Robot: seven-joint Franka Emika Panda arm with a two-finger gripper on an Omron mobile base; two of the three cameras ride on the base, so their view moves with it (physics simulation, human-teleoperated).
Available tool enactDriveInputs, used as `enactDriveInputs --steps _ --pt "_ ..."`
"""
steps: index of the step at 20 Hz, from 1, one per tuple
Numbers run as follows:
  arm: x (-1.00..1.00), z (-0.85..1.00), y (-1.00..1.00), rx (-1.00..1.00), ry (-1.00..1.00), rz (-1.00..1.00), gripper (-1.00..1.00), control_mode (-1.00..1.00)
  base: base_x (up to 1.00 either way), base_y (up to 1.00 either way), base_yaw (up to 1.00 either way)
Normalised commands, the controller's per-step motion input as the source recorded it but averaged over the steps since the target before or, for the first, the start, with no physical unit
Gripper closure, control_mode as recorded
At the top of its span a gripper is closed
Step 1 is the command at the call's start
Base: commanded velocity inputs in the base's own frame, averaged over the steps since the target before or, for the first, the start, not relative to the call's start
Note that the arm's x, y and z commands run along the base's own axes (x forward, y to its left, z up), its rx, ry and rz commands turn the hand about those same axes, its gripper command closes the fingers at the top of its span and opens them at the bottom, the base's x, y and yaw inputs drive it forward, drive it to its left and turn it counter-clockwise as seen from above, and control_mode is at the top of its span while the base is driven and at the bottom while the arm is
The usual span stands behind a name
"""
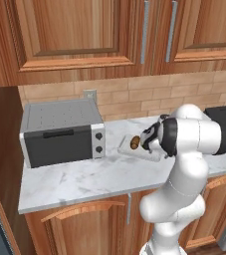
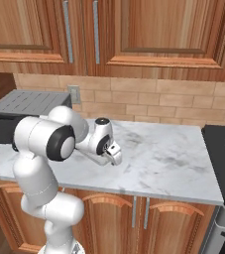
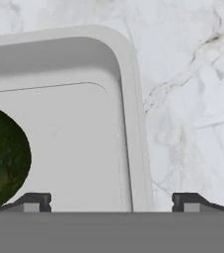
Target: Take the potato and lime out of the freezer and place them in the tupperware container on the counter. Then put the tupperware containing the vegetables back in the freezer.
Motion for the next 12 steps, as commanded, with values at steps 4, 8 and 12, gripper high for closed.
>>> enactDriveInputs --steps 4,8,12 --pt "-0.01 -0.10 0.02 0.00 0.01 0.00 1.00 -1.00 0.00 0.00 0.00" --pt "-0.15 0.00 0.01 0.00 -0.01 0.00 1.00 -1.00 0.00 0.00 0.00" --pt "-0.22 0.00 0.05 0.00 -0.01 0.00 1.00 -1.00 0.00 0.00 0.00"
